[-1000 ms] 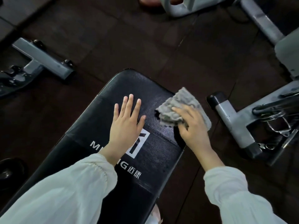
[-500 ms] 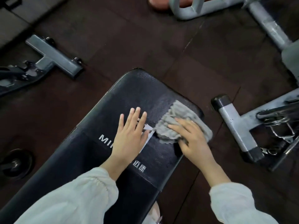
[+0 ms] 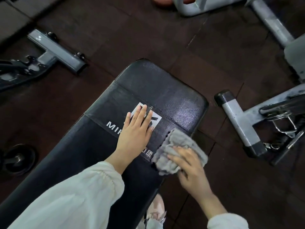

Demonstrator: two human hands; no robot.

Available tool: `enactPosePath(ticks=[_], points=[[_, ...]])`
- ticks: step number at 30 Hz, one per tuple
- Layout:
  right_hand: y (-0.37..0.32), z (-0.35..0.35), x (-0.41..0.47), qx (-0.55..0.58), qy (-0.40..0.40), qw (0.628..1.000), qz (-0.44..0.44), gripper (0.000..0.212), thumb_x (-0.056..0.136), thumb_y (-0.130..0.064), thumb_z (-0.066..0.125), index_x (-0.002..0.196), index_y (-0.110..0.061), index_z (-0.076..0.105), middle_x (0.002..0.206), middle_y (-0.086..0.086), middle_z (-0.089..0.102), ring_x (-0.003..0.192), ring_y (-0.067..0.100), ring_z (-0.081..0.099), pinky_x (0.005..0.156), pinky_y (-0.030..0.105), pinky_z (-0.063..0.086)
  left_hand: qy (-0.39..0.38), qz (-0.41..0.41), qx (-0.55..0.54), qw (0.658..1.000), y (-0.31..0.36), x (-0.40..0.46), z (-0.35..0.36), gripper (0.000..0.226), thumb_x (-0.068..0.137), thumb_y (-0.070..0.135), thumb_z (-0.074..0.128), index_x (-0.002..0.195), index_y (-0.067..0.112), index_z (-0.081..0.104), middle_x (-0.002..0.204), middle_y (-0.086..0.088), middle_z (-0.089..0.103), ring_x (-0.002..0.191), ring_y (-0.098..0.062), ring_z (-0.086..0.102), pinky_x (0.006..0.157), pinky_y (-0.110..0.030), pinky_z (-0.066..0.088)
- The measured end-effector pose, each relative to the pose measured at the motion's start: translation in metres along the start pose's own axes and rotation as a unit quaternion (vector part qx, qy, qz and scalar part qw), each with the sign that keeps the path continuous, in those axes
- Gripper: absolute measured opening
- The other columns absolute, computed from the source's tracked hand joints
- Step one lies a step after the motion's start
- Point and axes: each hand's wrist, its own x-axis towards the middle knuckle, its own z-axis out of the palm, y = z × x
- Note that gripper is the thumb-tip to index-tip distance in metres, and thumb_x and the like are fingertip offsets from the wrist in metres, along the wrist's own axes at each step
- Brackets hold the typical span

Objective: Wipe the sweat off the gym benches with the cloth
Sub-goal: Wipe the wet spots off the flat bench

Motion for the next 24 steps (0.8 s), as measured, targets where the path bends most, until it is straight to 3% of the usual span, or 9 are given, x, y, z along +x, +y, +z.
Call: enactPosePath(ticks=[4, 8, 10, 13, 17, 20, 22, 24], points=[[-0.006, -0.003, 0.037, -0.004, 0.049, 0.997, 0.064, 0.044, 0.070, -0.008, 0.044, 0.107, -0.013, 0.067, 0.117, 0.006, 0.060, 0.115, 0.018, 0.047, 0.101, 0.044, 0.032, -0.004, 0.002, -0.001, 1.000, -0.001, -0.002, 0.002, 0.052, 0.091, 0.034, 0.032, 0.130, 0.007, 0.052, 0.136, -0.015, 0.049, 0.127, -0.030, 0.046, 0.098, -0.054, 0.038], [-0.037, 0.026, 0.012, -0.008, -0.009, 0.999, -0.043, 0.029, 0.088, -0.014, 0.045, 0.108, -0.011, 0.066, 0.115, 0.008, 0.061, 0.114, 0.022, 0.047, 0.106, 0.036, 0.030, 0.014, -0.001, -0.025, 1.000, 0.000, -0.004, 0.005, 0.052, 0.092, 0.033, 0.031, 0.131, 0.006, 0.051, 0.138, -0.016, 0.047, 0.129, -0.031, 0.042, 0.103, -0.053, 0.028], [-0.030, 0.028, -0.012, 0.009, -0.012, 0.999, -0.046, 0.029, 0.088, -0.013, 0.048, 0.113, -0.017, 0.062, 0.124, 0.003, 0.055, 0.118, 0.021, 0.047, 0.107, 0.037, 0.030, 0.018, 0.000, -0.031, 0.999, -0.001, -0.005, 0.006, 0.052, 0.093, 0.034, 0.030, 0.134, 0.007, 0.048, 0.141, -0.015, 0.043, 0.133, -0.029, 0.038, 0.105, -0.050, 0.022], [-0.008, 0.012, -0.020, 0.028, 0.057, 0.998, 0.021, 0.036, 0.082, -0.011, 0.051, 0.117, -0.022, 0.057, 0.127, -0.002, 0.049, 0.121, 0.018, 0.045, 0.102, 0.040, 0.035, 0.019, 0.002, -0.034, 0.999, -0.001, -0.006, 0.006, 0.052, 0.093, 0.034, 0.031, 0.135, 0.008, 0.047, 0.142, -0.014, 0.042, 0.133, -0.029, 0.037, 0.107, -0.048, 0.020], [0.014, -0.017, 0.046, -0.012, 0.158, 0.978, 0.137, 0.042, 0.076, -0.014, 0.042, 0.111, -0.014, 0.065, 0.118, 0.003, 0.057, 0.104, 0.028, 0.054, 0.090, 0.047, 0.043, 0.027, 0.004, -0.029, 0.999, -0.001, -0.006, 0.003, 0.051, 0.093, 0.034, 0.032, 0.134, 0.007, 0.047, 0.141, -0.014, 0.044, 0.133, -0.029, 0.038, 0.107, -0.048, 0.021], [0.006, -0.017, 0.093, -0.032, 0.085, 0.991, 0.100, 0.044, 0.073, -0.017, 0.041, 0.107, -0.009, 0.067, 0.112, 0.009, 0.063, 0.106, 0.026, 0.054, 0.099, 0.045, 0.038, 0.032, 0.003, -0.030, 0.999, -0.001, -0.006, 0.004, 0.051, 0.093, 0.034, 0.033, 0.133, 0.007, 0.048, 0.140, -0.014, 0.045, 0.132, -0.029, 0.039, 0.106, -0.048, 0.021], [0.002, -0.013, 0.089, -0.036, 0.000, 0.999, 0.027, 0.047, 0.071, -0.016, 0.040, 0.109, -0.011, 0.067, 0.116, 0.008, 0.062, 0.113, 0.022, 0.050, 0.106, 0.036, 0.029, 0.037, 0.001, -0.031, 0.999, 0.000, -0.006, 0.004, 0.052, 0.092, 0.034, 0.033, 0.132, 0.007, 0.050, 0.139, -0.014, 0.046, 0.131, -0.029, 0.041, 0.105, -0.049, 0.023], [0.010, -0.019, 0.073, -0.028, -0.018, 0.999, 0.012, 0.048, 0.071, -0.013, 0.040, 0.111, -0.013, 0.066, 0.120, 0.005, 0.059, 0.117, 0.017, 0.046, 0.108, 0.029, 0.026, 0.032, -0.002, -0.028, 0.999, 0.000, -0.005, 0.003, 0.051, 0.091, 0.034, 0.033, 0.132, 0.007, 0.051, 0.139, -0.014, 0.047, 0.130, -0.030, 0.042, 0.104, -0.052, 0.028]])
